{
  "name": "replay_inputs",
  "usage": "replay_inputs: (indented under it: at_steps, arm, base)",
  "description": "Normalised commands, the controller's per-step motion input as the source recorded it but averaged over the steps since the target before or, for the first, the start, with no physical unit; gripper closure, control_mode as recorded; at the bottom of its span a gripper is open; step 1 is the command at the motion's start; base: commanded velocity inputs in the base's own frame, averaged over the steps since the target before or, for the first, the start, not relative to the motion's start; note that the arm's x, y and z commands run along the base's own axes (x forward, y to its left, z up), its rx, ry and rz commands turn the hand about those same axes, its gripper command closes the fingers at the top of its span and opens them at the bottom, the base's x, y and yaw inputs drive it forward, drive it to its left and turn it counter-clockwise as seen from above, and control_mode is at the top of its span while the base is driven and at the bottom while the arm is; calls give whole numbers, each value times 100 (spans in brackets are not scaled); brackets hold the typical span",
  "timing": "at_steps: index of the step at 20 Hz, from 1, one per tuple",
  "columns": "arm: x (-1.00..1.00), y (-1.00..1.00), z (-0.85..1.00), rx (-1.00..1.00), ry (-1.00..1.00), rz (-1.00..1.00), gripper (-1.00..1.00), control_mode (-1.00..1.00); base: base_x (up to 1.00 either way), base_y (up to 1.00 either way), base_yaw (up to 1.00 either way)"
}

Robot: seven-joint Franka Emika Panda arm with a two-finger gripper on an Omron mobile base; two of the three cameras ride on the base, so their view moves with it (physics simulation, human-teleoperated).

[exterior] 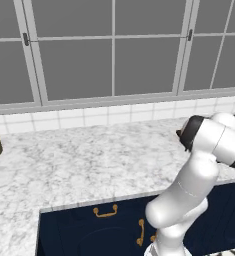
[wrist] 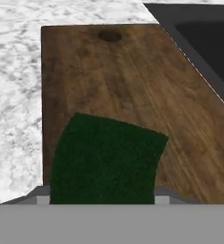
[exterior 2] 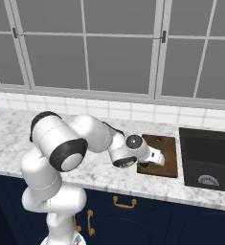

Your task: Pick up the sponge from the counter and clean the cutting board by briefly scrubbing or pressing down on the cutting board. Once finished, release the sponge.

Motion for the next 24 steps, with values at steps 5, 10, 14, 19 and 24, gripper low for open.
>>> replay_inputs:
  at_steps: [5,10,14,19,24]
  arm:
    - [28,-5,-25,0,-3,0,100,-100]
    - [37,-4,-42,0,-7,0,100,-100]
    - [34,-3,-60,0,-16,0,100,-100]
    - [46,0,-46,0,-16,-1,100,-100]
    - [77,2,-2,0,4,-9,100,-100]
  base:
    - [0,0,0]
    - [0,0,0]
    - [0,0,0]
    - [0,0,0]
    - [0,0,0]
